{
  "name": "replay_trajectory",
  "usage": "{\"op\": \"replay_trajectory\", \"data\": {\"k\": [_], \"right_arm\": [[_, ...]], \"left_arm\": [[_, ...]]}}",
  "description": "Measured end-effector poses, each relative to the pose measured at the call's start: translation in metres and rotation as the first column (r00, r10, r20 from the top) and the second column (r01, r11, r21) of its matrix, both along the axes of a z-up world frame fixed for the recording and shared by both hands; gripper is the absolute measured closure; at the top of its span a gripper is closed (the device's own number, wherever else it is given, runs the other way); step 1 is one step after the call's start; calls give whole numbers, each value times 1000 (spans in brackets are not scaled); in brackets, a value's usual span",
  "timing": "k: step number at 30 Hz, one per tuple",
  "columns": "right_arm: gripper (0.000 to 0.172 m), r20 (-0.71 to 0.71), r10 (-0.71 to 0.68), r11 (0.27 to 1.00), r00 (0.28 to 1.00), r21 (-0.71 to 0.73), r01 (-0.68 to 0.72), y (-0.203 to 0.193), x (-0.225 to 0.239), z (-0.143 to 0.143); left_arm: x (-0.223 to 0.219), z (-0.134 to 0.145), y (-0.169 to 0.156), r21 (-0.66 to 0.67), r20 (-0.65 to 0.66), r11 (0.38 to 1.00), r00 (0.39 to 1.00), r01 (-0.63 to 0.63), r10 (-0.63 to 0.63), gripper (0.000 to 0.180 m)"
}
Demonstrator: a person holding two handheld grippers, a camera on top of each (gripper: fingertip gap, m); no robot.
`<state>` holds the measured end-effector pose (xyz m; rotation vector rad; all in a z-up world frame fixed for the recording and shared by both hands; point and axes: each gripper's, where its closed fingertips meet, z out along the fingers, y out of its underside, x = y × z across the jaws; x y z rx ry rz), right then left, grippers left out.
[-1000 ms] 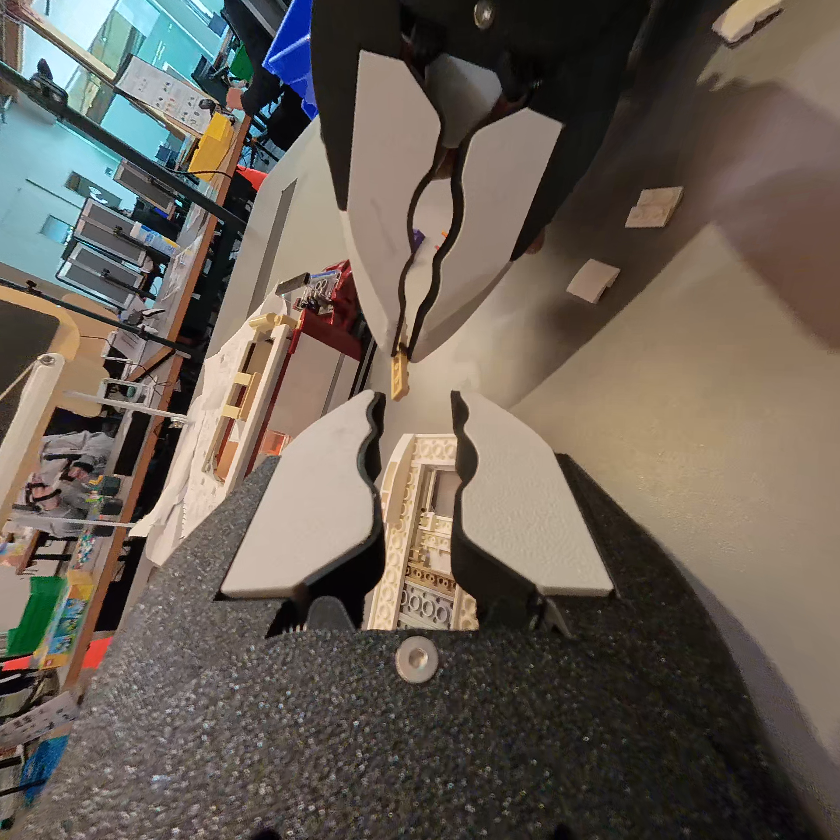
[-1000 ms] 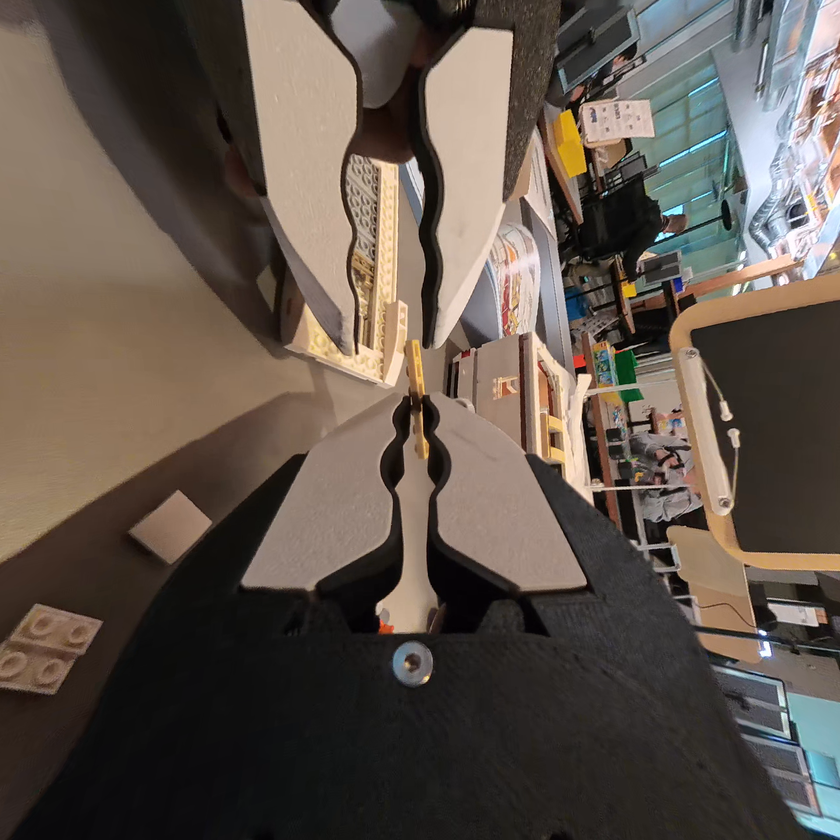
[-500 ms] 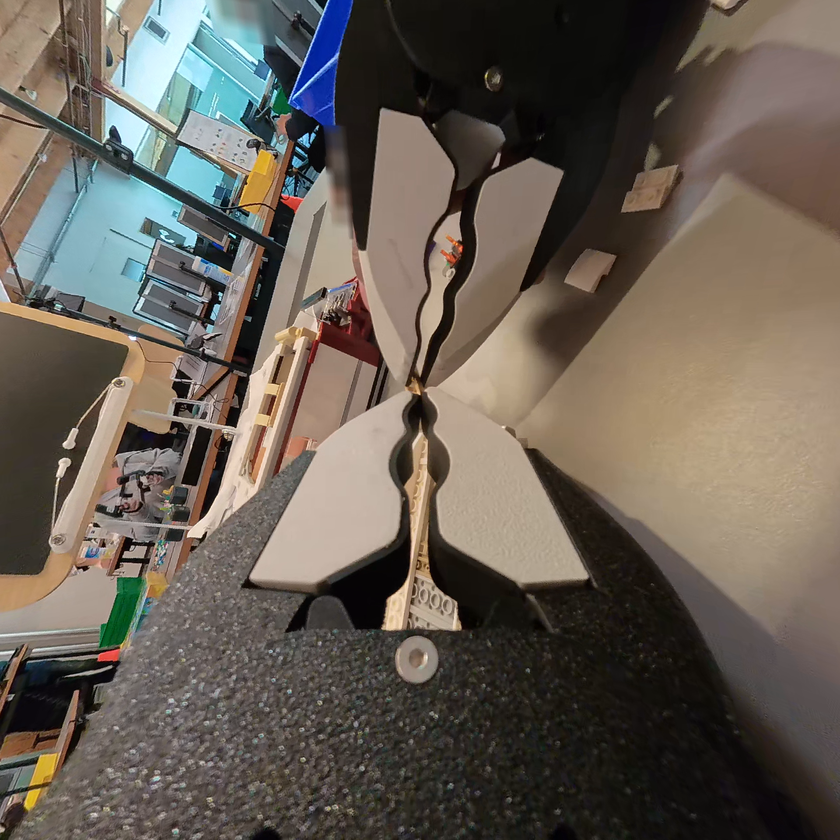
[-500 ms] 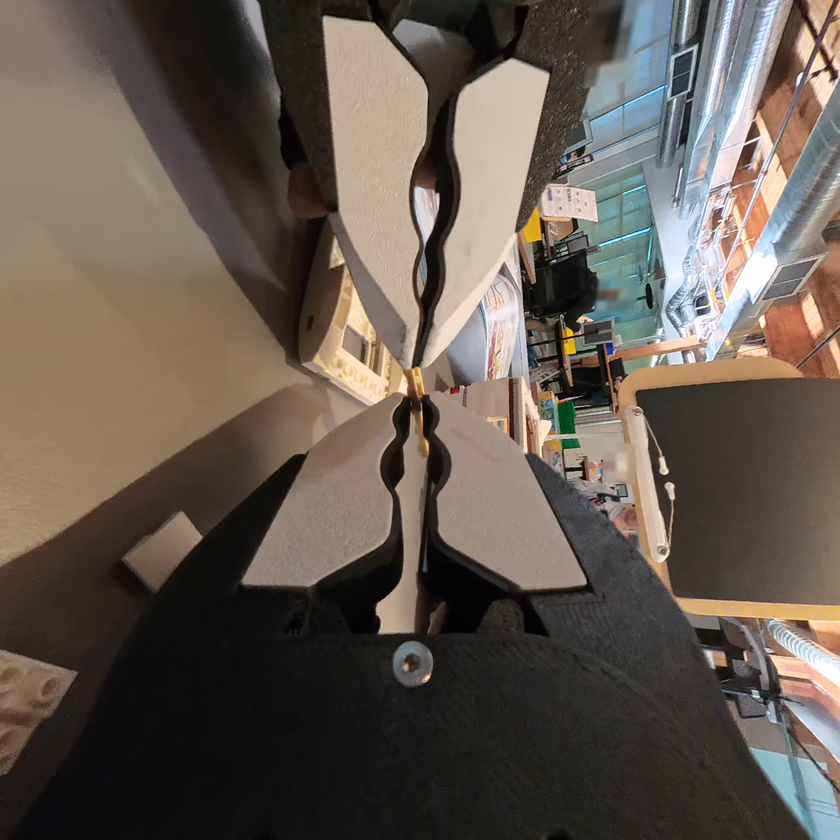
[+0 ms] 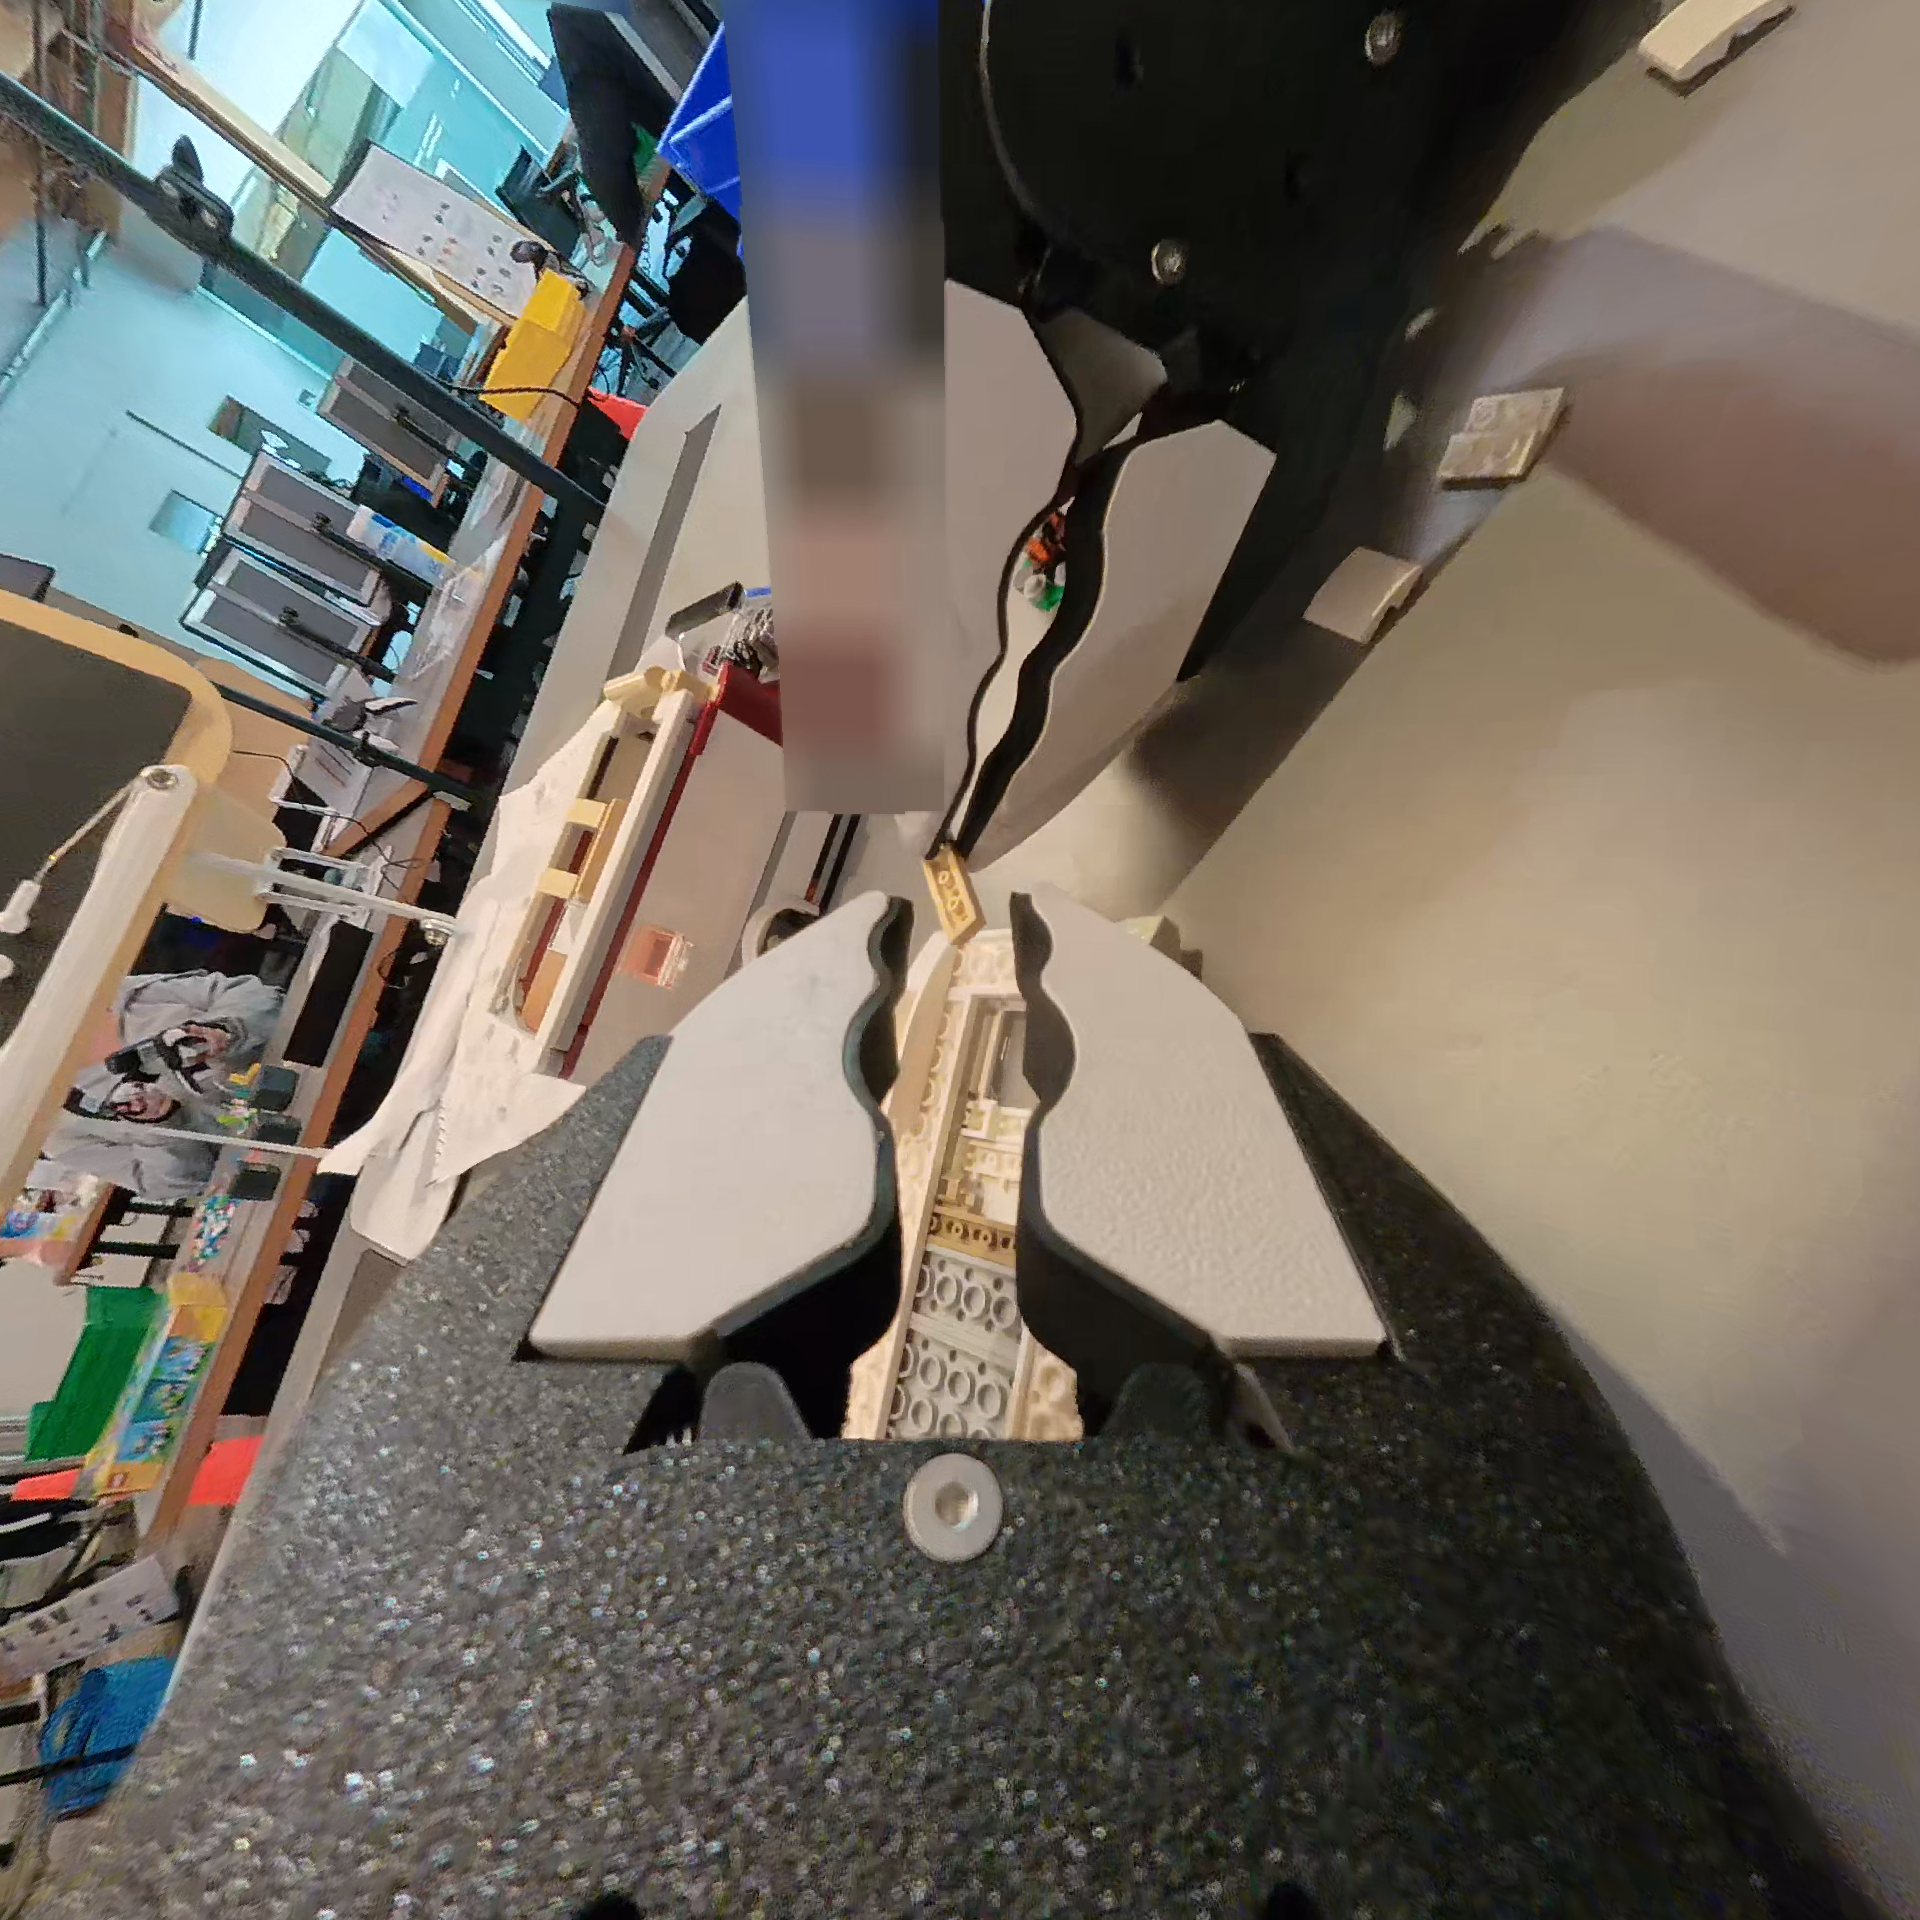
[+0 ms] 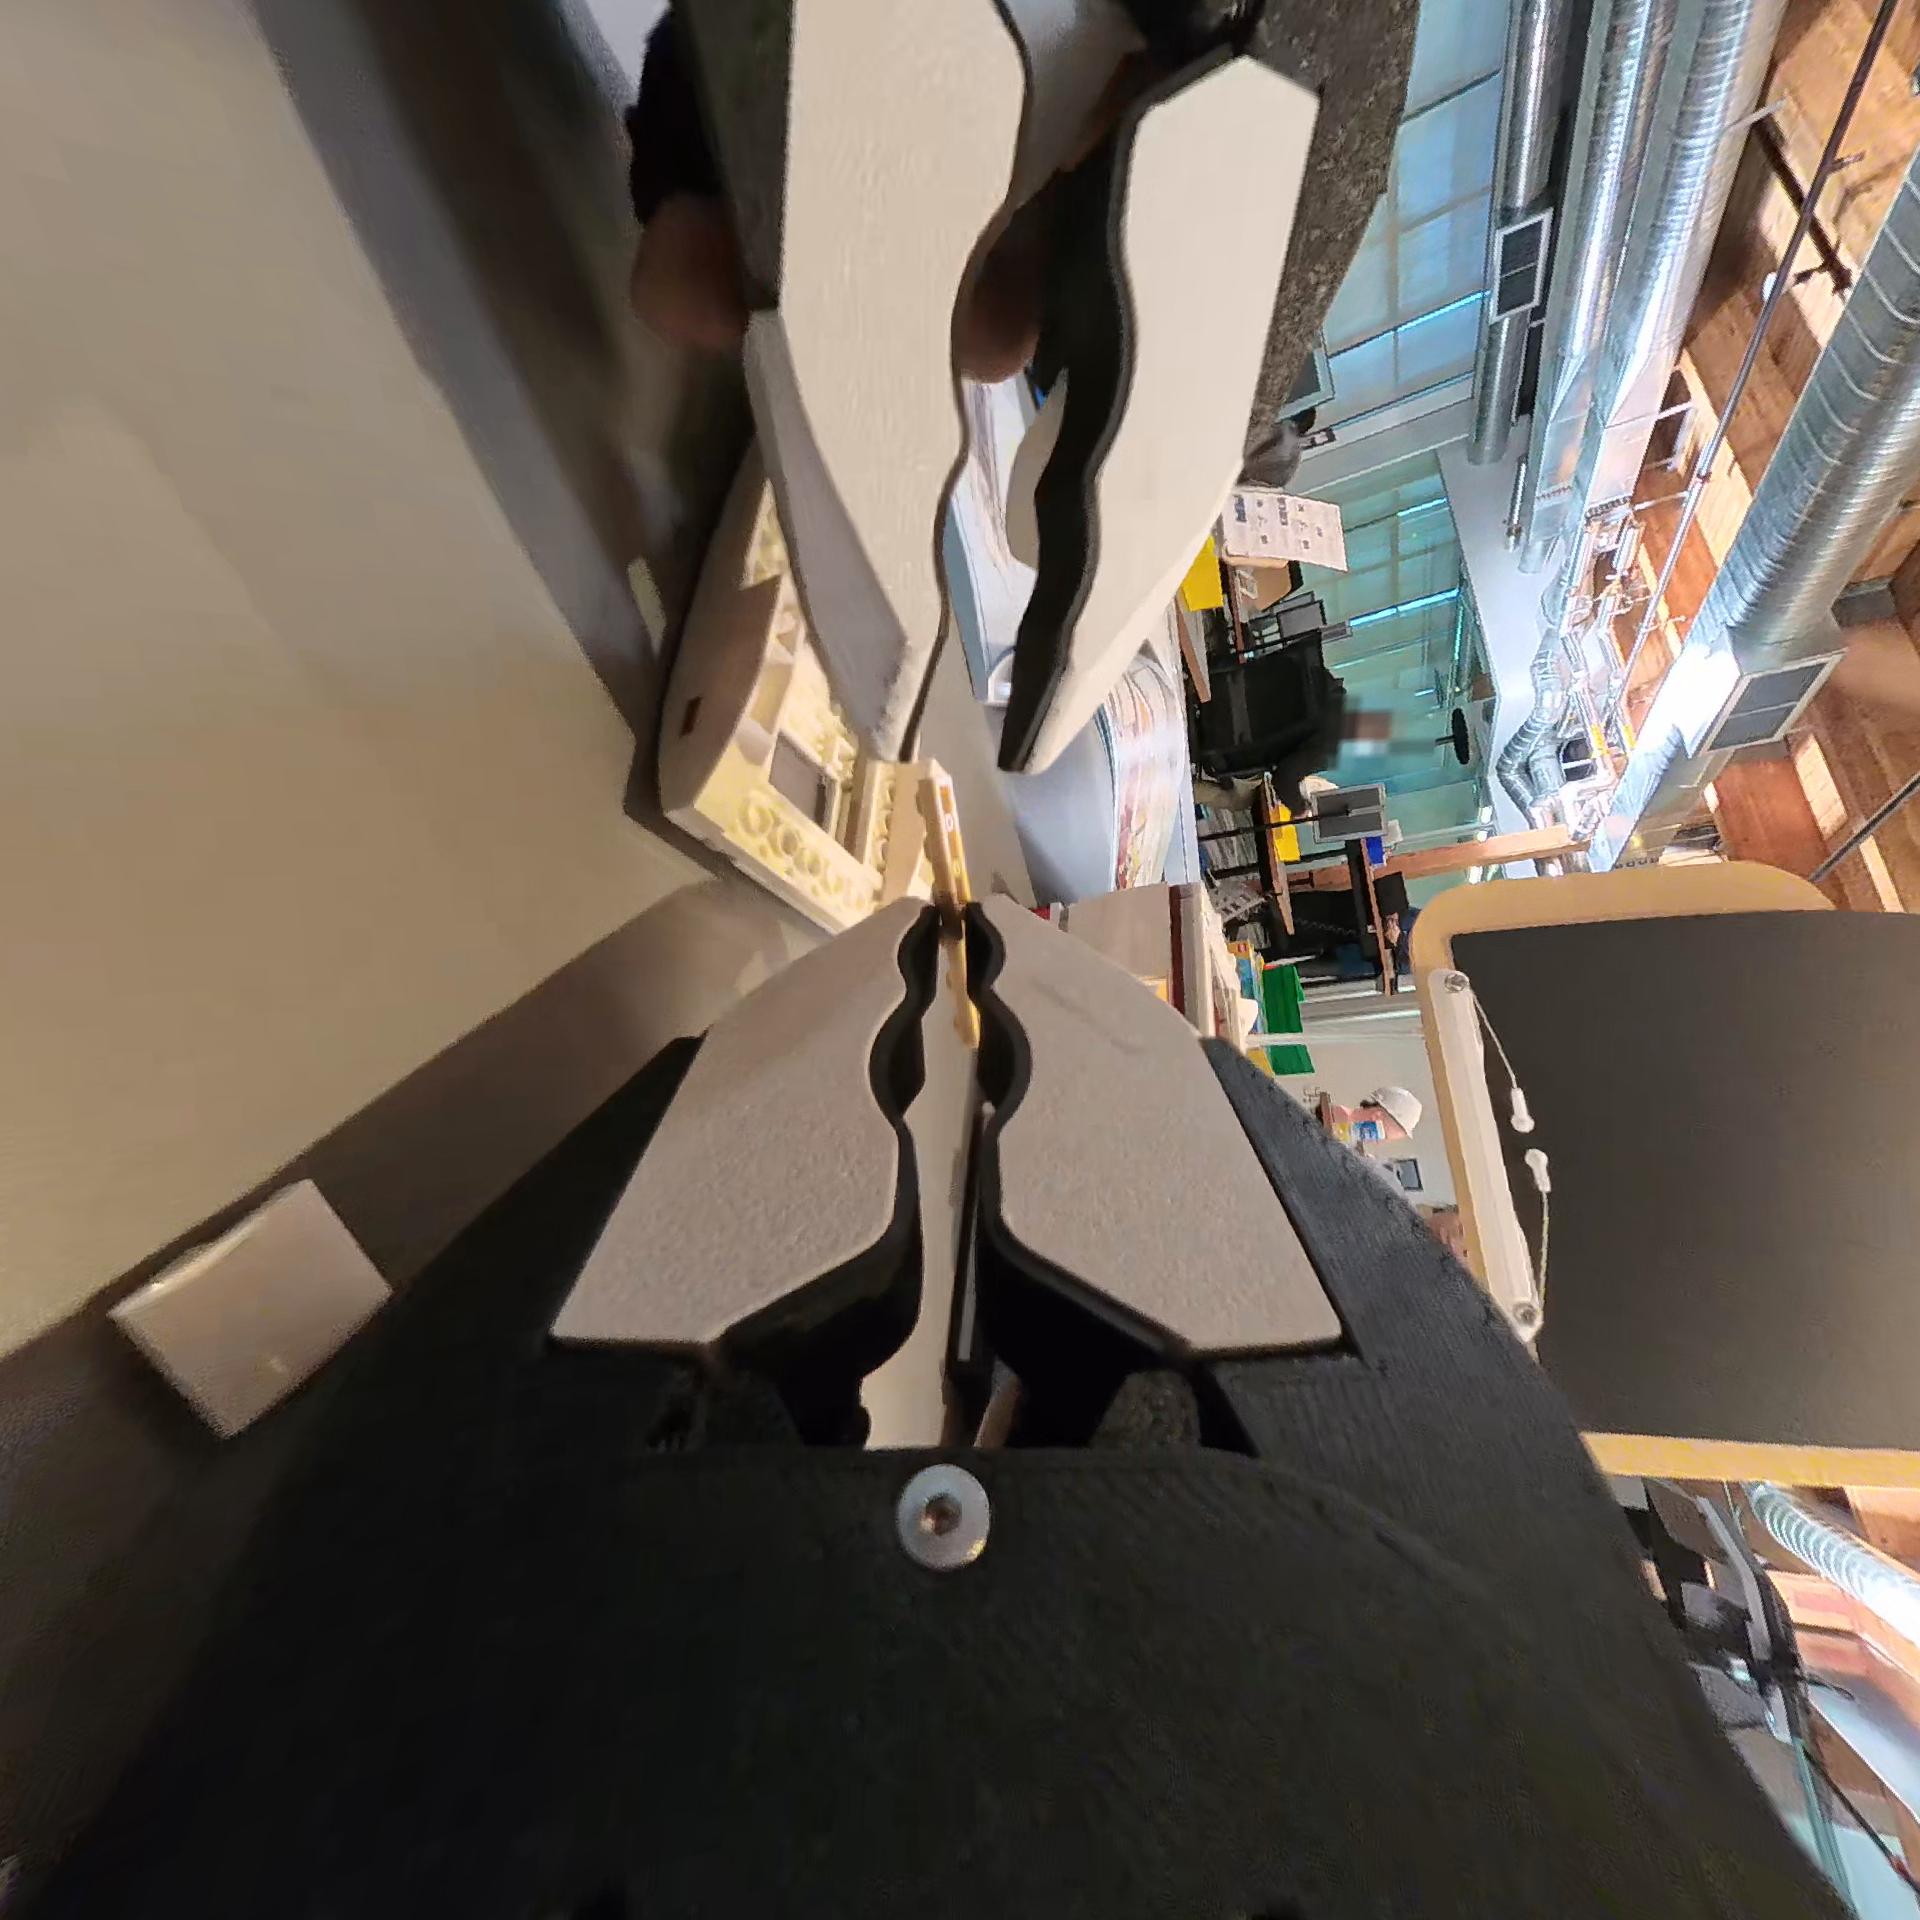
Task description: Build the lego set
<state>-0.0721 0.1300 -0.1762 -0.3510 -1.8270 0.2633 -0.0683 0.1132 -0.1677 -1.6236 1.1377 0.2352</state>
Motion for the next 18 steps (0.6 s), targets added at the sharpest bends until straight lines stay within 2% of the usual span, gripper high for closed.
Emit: {"op": "replay_trajectory", "data": {"k": [8,11,18], "right_arm": [[167,23,64,998,998,21,-65,-3,-1,-5],[167,26,67,997,997,26,-68,-4,-1,-6],[167,43,78,995,996,55,-80,-6,-1,-10]], "left_arm": [[-6,-5,-9,-95,55,994,997,54,-49,157],[-9,-10,-13,-183,89,981,995,66,-51,149],[-28,-27,-15,-304,11,953,1000,3,0,132]]}}
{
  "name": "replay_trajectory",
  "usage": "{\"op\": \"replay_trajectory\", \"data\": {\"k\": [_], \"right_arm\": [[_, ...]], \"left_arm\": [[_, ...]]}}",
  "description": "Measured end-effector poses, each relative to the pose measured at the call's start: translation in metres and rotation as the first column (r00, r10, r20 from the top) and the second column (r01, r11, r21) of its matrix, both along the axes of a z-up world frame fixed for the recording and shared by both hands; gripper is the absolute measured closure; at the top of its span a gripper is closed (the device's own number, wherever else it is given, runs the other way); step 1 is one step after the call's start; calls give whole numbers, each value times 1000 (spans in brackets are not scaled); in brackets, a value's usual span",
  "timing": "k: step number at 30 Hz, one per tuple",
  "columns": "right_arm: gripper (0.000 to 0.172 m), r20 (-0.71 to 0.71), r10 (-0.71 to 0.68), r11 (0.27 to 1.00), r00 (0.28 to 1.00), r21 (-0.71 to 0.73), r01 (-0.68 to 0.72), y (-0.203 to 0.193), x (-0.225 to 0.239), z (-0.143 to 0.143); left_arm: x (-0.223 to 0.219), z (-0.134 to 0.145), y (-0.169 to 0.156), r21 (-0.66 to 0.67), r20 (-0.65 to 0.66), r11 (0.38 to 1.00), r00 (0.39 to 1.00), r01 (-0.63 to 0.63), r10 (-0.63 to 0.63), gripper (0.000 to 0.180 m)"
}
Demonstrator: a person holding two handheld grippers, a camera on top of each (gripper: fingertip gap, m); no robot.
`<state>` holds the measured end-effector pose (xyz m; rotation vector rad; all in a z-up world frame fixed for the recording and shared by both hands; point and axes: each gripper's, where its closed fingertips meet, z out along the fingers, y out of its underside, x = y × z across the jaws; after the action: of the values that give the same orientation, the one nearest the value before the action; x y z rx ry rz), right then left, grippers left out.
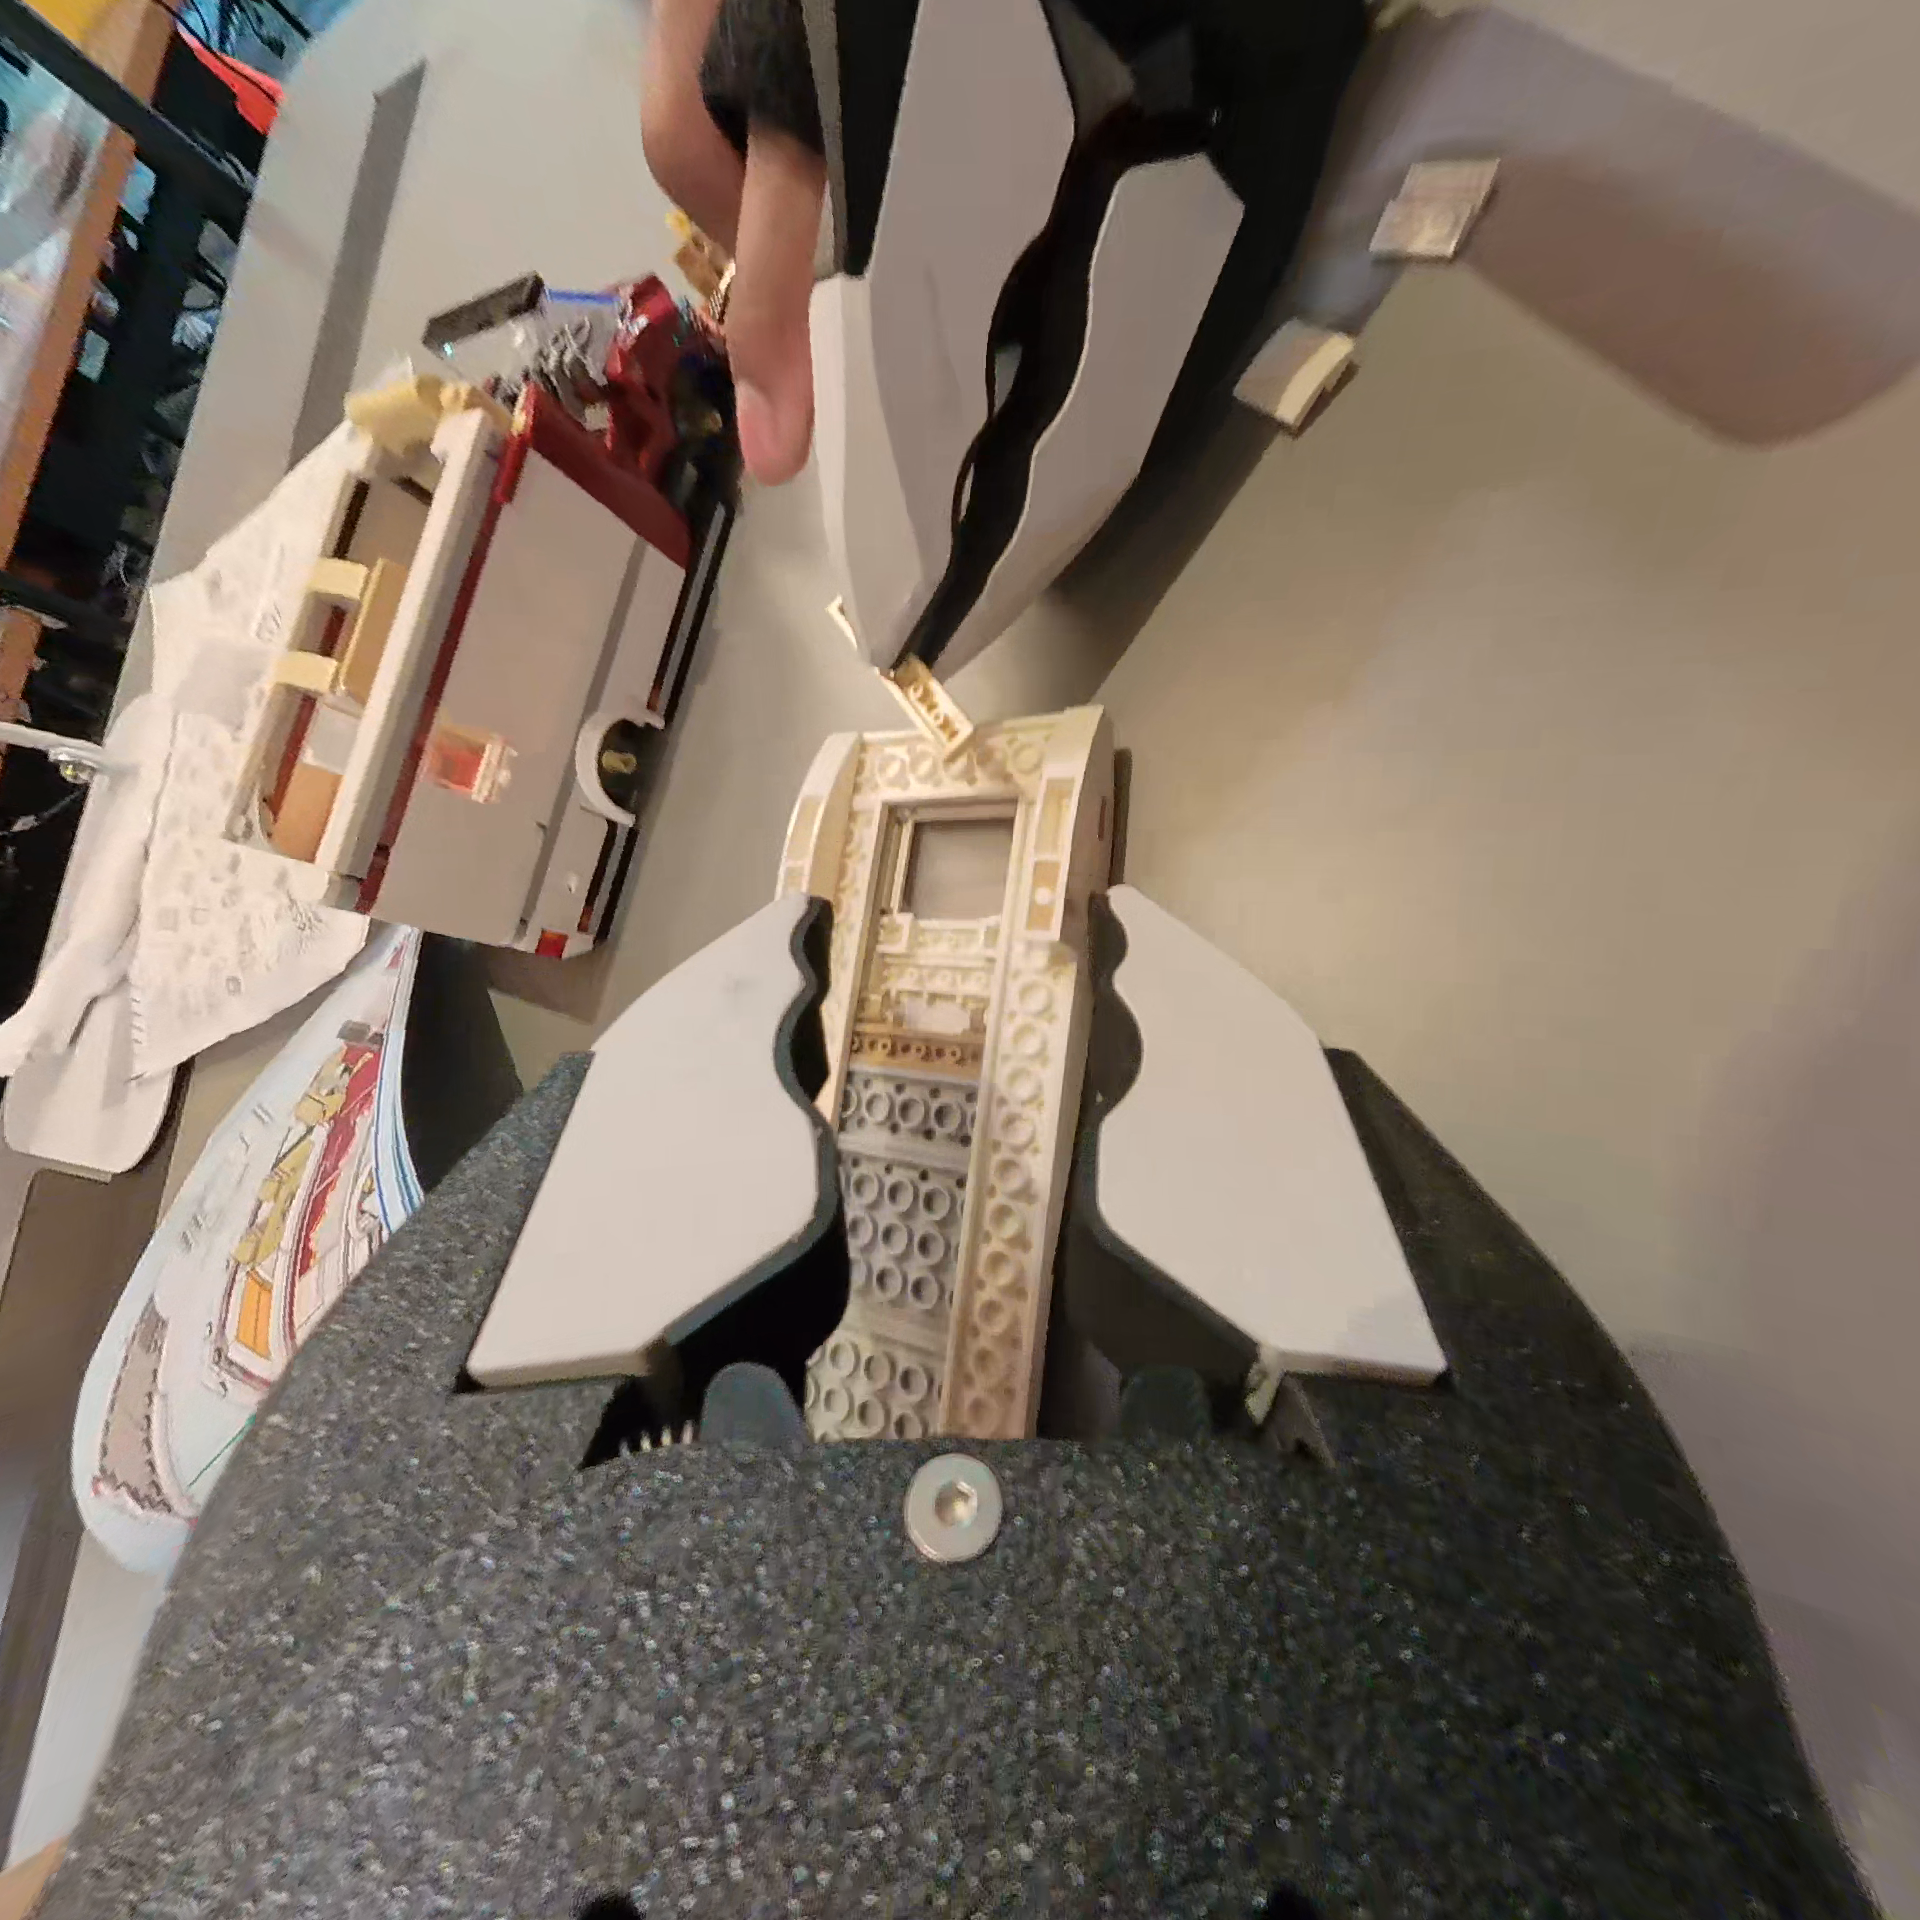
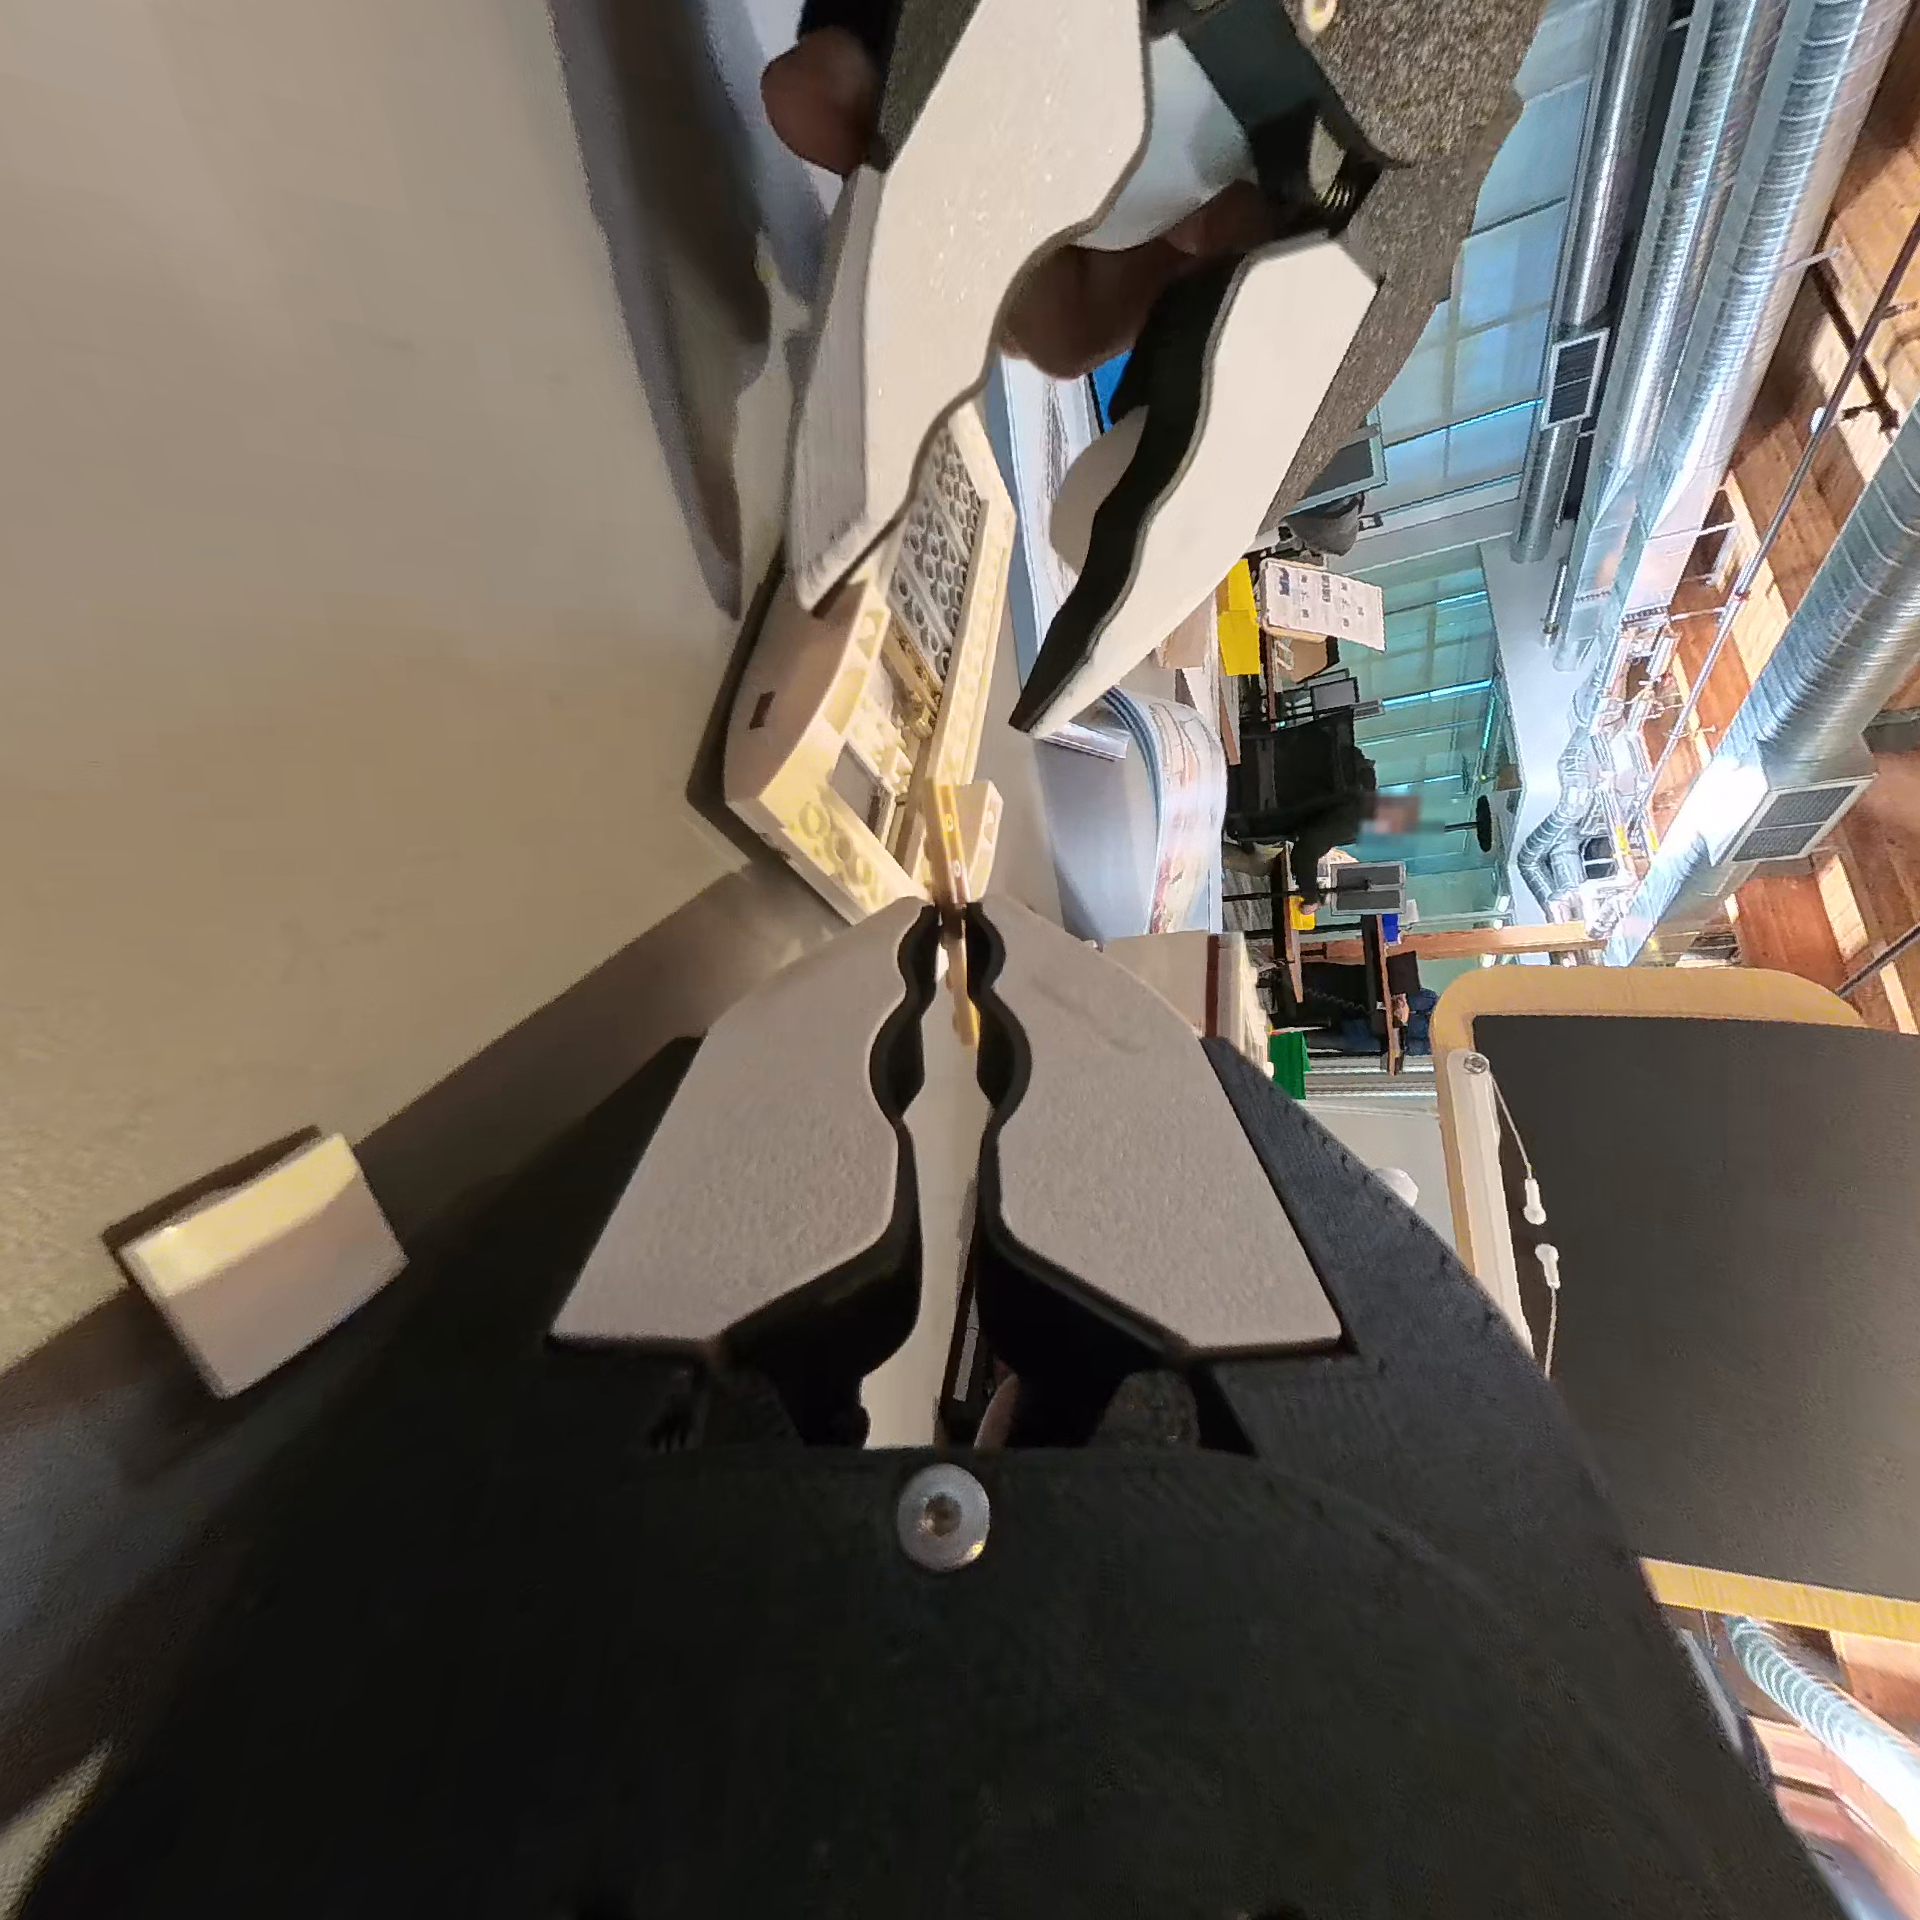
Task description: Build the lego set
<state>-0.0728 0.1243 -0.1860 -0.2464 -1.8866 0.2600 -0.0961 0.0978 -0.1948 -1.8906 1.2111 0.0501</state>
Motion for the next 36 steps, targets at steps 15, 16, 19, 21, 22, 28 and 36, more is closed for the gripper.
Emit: {"op": "replay_trajectory", "data": {"k": [15,16,19,21,22,28,36], "right_arm": [[167,7,31,999,999,7,-31,-3,0,0],[167,6,33,999,999,9,-33,-3,0,0],[167,8,38,999,999,12,-38,-4,1,0],[167,9,42,999,999,17,-42,-4,2,0],[167,9,45,999,999,16,-45,-5,3,0],[167,23,104,994,994,-23,-103,-17,10,3],[167,73,234,971,970,-63,-230,-44,27,9]], "left_arm": [[-19,-19,5,-369,-17,924,995,-99,99,83],[-20,-23,4,-392,-55,915,995,-97,83,80],[-18,-25,7,-445,-68,892,996,-80,56,80],[-15,-27,6,-482,-48,875,998,-50,31,88],[-12,-27,4,-494,-18,869,1000,-22,16,101],[-1,-25,-2,-473,59,877,996,86,-66,108],[13,-13,-16,-431,101,877,977,213,-187,108]]}}
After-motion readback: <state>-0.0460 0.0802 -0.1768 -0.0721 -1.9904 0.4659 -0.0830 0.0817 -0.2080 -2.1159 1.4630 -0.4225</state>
